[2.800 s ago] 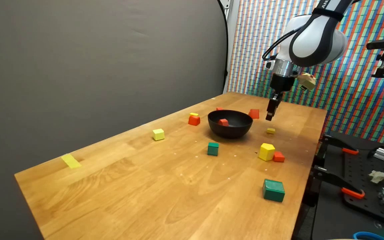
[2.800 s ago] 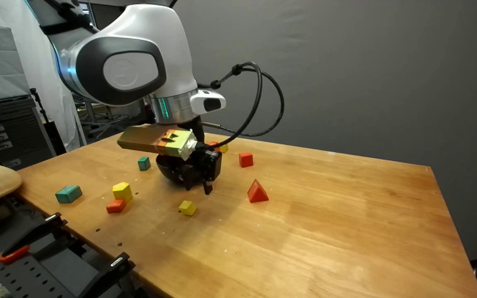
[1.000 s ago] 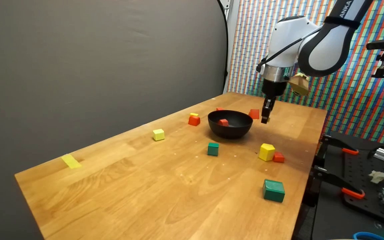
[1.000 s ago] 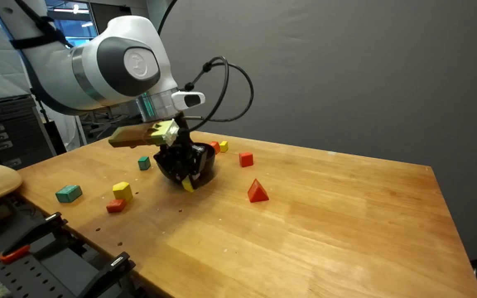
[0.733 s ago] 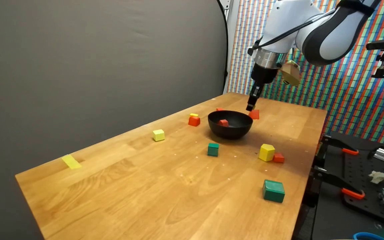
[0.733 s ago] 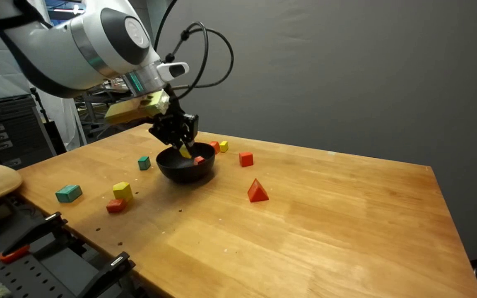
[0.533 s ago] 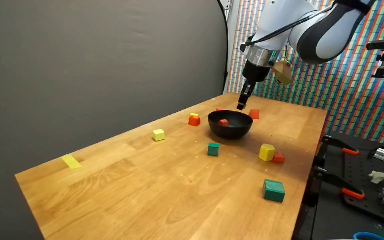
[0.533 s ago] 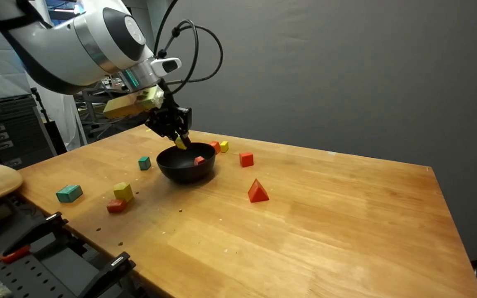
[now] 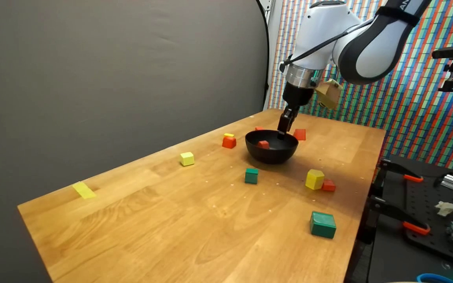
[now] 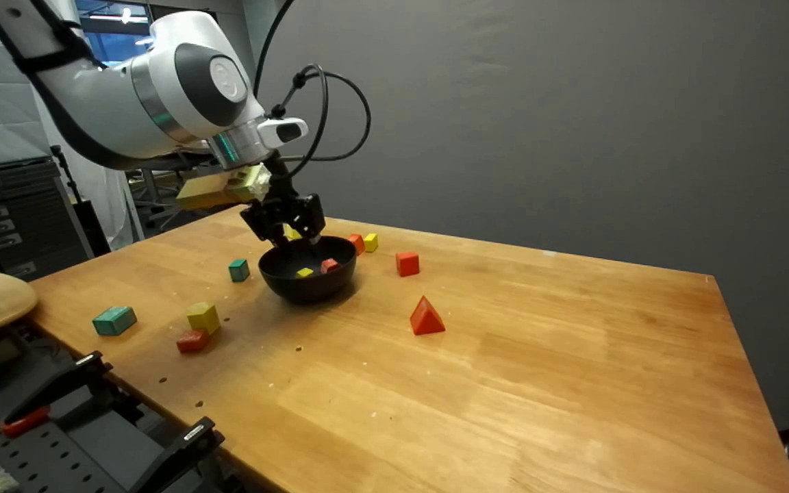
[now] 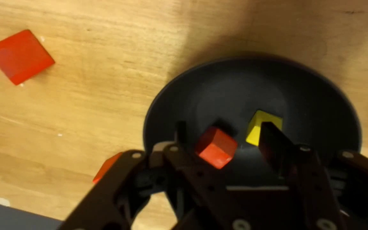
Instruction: Put all the blocks on the table in the black bowl
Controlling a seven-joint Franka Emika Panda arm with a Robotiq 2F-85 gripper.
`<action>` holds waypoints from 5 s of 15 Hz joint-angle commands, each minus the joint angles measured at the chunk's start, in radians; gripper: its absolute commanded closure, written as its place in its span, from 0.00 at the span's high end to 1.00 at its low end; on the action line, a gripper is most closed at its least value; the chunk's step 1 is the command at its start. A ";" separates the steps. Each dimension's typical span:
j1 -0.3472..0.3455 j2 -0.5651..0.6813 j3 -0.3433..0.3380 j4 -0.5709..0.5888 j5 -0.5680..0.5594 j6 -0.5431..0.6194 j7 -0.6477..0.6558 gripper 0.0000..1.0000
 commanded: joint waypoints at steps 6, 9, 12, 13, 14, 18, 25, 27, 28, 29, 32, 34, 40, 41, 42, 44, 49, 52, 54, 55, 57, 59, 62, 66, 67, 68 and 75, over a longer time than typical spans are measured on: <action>-0.036 -0.093 -0.077 0.125 0.019 -0.042 0.006 1.00; -0.044 -0.094 -0.077 0.149 0.023 -0.056 0.006 1.00; -0.051 -0.003 -0.061 0.180 0.078 -0.097 0.011 1.00; -0.061 0.041 -0.048 0.209 0.116 -0.105 -0.015 1.00; -0.171 0.081 0.065 0.253 0.151 -0.133 -0.036 1.00; -0.284 0.216 0.178 0.437 0.306 -0.219 -0.120 1.00; -0.386 0.421 0.233 0.704 0.436 -0.373 -0.132 1.00; -0.398 0.462 0.248 0.749 0.461 -0.413 -0.132 1.00; -0.400 0.480 0.252 0.767 0.469 -0.428 -0.128 1.00; -0.401 0.495 0.254 0.780 0.477 -0.442 -0.124 1.00; -0.395 0.523 0.246 0.803 0.485 -0.482 -0.108 0.66; -0.396 0.533 0.242 0.808 0.495 -0.502 -0.097 0.49; -0.327 0.335 0.192 0.652 0.396 -0.455 -0.089 0.12; -0.307 0.303 0.175 0.627 0.347 -0.429 -0.087 0.16; -0.294 0.259 0.170 0.594 0.304 -0.404 -0.092 0.16; -0.280 0.155 0.180 0.518 0.235 -0.368 -0.113 0.16; -0.326 -0.067 0.315 0.313 0.370 -0.465 -0.224 0.16; -0.342 -0.105 0.367 0.250 0.522 -0.517 -0.314 0.16; -0.344 -0.085 0.373 0.233 0.556 -0.521 -0.313 0.16; -0.346 -0.073 0.375 0.228 0.573 -0.517 -0.310 0.16; -0.347 -0.041 0.372 0.222 0.569 -0.491 -0.291 0.15; -0.347 -0.018 0.370 0.220 0.561 -0.452 -0.264 0.57; -0.354 -0.019 0.357 0.215 0.543 -0.441 -0.241 0.80; -0.389 -0.079 0.286 0.178 0.483 -0.473 -0.119 1.00; -0.399 -0.086 0.262 0.171 0.454 -0.474 -0.074 1.00; -0.418 -0.088 0.238 0.161 0.435 -0.471 -0.044 1.00; -0.541 0.039 0.175 0.186 0.602 -0.393 0.012 1.00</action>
